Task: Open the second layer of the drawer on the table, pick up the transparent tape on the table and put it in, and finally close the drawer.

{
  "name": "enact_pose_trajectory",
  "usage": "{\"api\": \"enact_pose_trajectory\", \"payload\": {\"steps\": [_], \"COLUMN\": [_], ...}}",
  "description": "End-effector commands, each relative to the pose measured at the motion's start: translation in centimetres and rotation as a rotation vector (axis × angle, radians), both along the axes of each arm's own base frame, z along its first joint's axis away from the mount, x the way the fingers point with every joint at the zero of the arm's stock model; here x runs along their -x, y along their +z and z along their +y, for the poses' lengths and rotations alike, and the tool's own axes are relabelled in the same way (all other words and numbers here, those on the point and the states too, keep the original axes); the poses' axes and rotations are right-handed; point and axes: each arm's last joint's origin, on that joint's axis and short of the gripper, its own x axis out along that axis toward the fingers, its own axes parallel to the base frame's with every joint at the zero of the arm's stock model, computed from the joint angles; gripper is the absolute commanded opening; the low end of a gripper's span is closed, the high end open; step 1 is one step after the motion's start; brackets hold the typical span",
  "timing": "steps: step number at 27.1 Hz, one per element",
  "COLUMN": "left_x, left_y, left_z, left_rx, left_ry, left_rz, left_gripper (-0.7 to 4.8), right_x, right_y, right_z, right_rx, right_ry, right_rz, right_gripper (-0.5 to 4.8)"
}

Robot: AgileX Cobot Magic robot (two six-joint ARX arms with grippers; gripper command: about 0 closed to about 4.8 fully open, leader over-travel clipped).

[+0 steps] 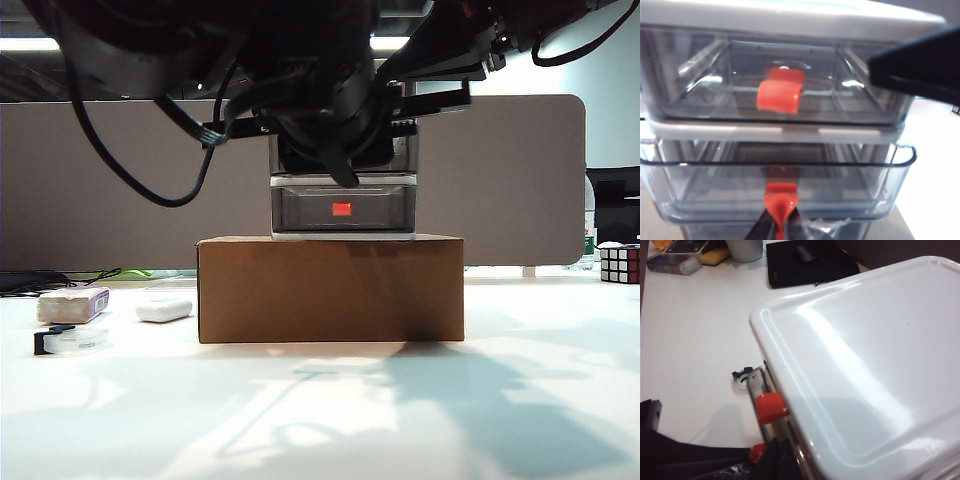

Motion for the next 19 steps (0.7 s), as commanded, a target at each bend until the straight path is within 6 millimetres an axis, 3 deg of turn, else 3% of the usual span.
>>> {"api": "enact_pose_trajectory", "payload": {"steps": [1,19], "left_x": [0.8,6.5], "left_y": [0.1,-0.3], "left_z": [-0.4,-1.3], "left_rx": [-0.008,-0.044], "left_ry": [0.002,-0.007], "left_rz": [0.003,0.005], "left_gripper": [-0.06,-0.06], "right_x": [0.0,0.0], "right_y": [0.4,0.4], "right_z": [0.1,0.0], "right_rx": [-0.009,-0.008], "right_ry": [-0.002,-0.002], "right_rz": [-0.023,-0.019], "right_gripper": [-0.05,-0.05]}}
